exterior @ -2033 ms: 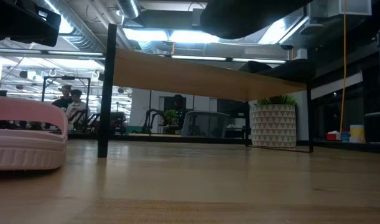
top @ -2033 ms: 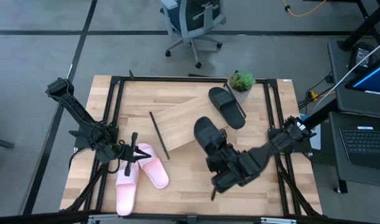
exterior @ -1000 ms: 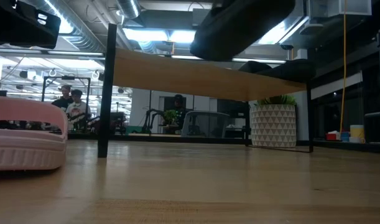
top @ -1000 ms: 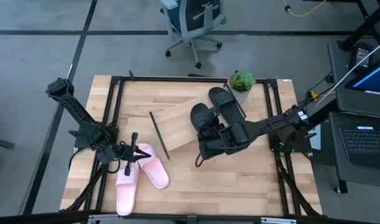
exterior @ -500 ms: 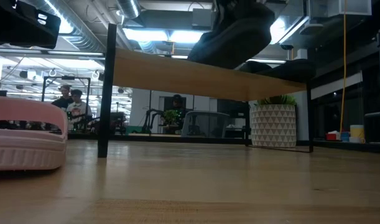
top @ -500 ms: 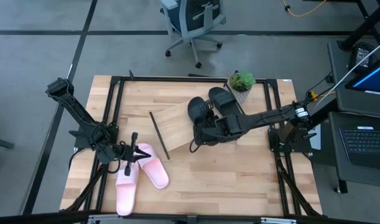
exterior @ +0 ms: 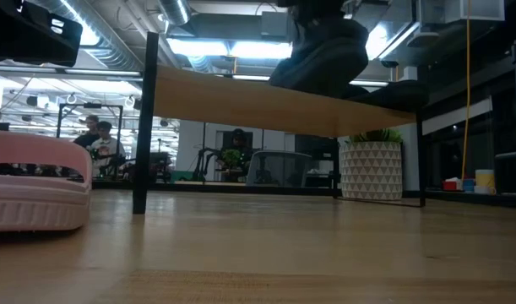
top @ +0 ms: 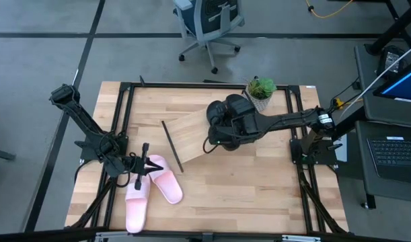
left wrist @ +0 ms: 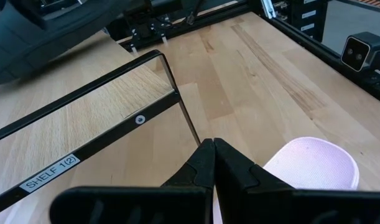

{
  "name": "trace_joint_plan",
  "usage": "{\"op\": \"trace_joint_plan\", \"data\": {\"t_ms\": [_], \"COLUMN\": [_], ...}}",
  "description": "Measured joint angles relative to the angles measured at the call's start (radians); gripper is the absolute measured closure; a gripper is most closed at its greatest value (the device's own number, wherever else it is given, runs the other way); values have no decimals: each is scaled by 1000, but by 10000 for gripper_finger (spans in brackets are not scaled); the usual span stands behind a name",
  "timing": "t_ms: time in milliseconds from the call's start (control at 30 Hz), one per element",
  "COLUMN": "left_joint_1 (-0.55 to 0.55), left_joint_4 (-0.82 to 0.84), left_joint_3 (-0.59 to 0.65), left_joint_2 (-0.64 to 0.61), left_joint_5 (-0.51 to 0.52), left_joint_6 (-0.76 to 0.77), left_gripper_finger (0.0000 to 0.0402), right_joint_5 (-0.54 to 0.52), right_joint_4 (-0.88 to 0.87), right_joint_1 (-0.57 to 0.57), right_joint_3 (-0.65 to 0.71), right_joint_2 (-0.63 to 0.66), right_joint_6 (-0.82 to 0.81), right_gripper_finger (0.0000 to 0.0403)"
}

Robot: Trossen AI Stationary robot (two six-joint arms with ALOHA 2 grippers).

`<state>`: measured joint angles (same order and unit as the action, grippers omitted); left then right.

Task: Pick and place slides into the shelf
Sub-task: Put the left black slide on the shelf

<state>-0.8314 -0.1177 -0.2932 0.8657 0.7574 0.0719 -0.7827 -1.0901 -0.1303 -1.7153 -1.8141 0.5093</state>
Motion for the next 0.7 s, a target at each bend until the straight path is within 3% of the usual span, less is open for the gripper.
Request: {"op": "trace_joint_plan", "data": {"t_ms": [700], "left_joint_1": [0], "left_joint_4": [2], "left_joint_3": [0], "left_joint_2": [0], "left_joint_5": [0], "left_joint_6": [-1], "left_gripper_finger": [401], "right_joint_5": [-1], "right_joint_4": [-3], "right_joint_1": [69], "right_joint_3": [0], "right_joint_2": [0], "right_joint_6": [1], "right_gripper_finger": [391]}}
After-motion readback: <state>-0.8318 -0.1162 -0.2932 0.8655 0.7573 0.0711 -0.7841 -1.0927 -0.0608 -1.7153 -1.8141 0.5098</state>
